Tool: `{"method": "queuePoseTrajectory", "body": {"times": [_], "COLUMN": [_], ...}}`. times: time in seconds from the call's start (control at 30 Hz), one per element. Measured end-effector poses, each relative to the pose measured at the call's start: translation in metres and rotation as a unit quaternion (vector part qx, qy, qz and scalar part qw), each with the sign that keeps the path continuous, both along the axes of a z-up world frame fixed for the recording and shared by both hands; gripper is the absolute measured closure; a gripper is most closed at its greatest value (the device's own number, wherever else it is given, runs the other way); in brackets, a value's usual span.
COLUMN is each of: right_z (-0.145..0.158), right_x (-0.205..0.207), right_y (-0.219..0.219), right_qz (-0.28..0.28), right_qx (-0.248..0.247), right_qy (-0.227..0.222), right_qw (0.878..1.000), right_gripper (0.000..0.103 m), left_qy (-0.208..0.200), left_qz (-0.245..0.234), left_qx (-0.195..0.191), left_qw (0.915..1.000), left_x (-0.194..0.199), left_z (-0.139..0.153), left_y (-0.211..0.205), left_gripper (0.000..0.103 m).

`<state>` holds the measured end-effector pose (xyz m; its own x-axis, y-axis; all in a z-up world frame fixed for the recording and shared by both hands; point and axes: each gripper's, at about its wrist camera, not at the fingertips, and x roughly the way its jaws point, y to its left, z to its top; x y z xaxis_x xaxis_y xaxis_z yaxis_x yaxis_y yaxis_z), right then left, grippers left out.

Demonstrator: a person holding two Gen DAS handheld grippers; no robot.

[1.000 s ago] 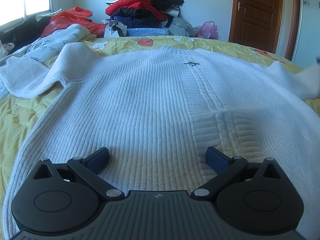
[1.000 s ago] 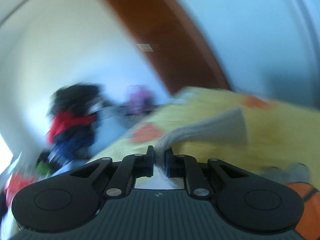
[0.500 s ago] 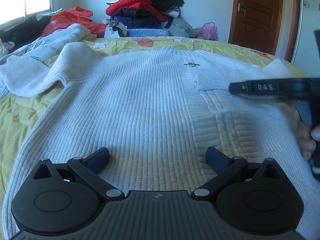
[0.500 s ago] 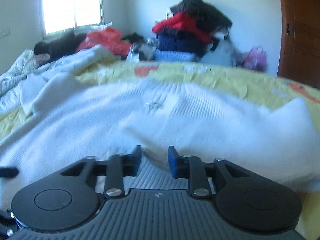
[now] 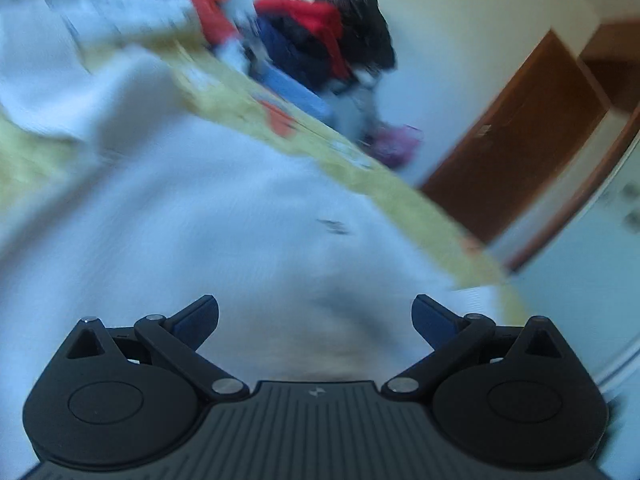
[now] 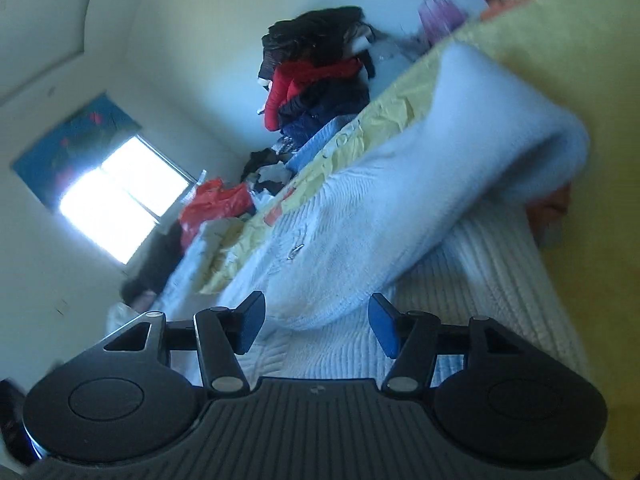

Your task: Fold small clothes

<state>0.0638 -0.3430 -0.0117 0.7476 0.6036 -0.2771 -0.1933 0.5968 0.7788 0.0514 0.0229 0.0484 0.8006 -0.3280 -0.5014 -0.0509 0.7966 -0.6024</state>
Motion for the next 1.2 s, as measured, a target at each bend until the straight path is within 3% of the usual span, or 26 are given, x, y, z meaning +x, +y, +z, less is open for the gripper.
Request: {"method": "queuePoseTrajectory", "body": {"times": [0.1,0.27,0.33,0.4,0.43,0.47,0.6,0.67,0.73,0.9,1.03,1.13,1.2], "right_z": [-0.005,-0.001,-0.001,-0.002,-0.002,-0.003,-0.001,-0.001,-0.001,-0.002,-0.003,-0.002,-0.002], "right_x": [0.001,-0.002,-0.002,-0.003,-0.003,-0.002,-0.001,-0.001,-0.001,0.001,0.001,0.002,0.002], "right_y": [-0.004,-0.002,0.0,-0.003,-0.003,-0.003,0.0,0.0,0.0,-0.002,-0.001,-0.001,0.0], "right_qz": [0.003,0.012,0.012,0.011,0.011,0.012,0.013,0.016,0.016,0.017,0.017,0.018,0.019], "right_qx": [0.027,0.015,0.016,0.022,0.025,0.027,0.025,0.025,0.025,0.027,0.025,0.023,0.02], "right_qy": [0.007,0.004,0.003,0.004,0.004,0.004,0.001,0.0,-0.001,-0.001,-0.001,-0.002,-0.002], "right_qw": [1.0,1.0,1.0,1.0,1.0,1.0,1.0,1.0,1.0,0.999,1.0,1.0,1.0], "right_gripper": [0.04,0.037,0.036,0.036,0.035,0.035,0.033,0.031,0.031,0.031,0.031,0.031,0.03], "left_qy": [0.046,0.116,0.102,0.101,0.103,0.11,0.109,0.102,0.089,0.007,-0.057,-0.051,-0.024], "left_qz": [-0.053,-0.038,-0.025,-0.018,-0.012,-0.007,-0.007,-0.005,-0.005,-0.009,0.021,0.055,0.072], "left_qx": [-0.079,-0.083,-0.07,-0.036,-0.016,0.0,0.024,0.047,0.07,0.133,0.192,0.216,0.216], "left_qw": [0.9944,0.989,0.992,0.9941,0.9945,0.9939,0.9937,0.9936,0.9936,0.9911,0.9795,0.9736,0.9734], "left_x": [0.043,0.086,0.086,0.091,0.094,0.096,0.101,0.098,0.098,0.089,0.081,0.078,0.077], "left_z": [-0.007,-0.033,-0.034,-0.034,-0.035,-0.038,-0.037,-0.031,-0.023,0.017,0.049,0.045,0.028], "left_y": [-0.02,-0.056,-0.065,-0.074,-0.076,-0.078,-0.079,-0.08,-0.08,-0.082,-0.053,-0.015,0.012], "left_gripper": [0.0,0.002,0.005,0.031,0.061,0.076,0.079,0.089,0.092,0.094,0.094,0.094,0.094]}}
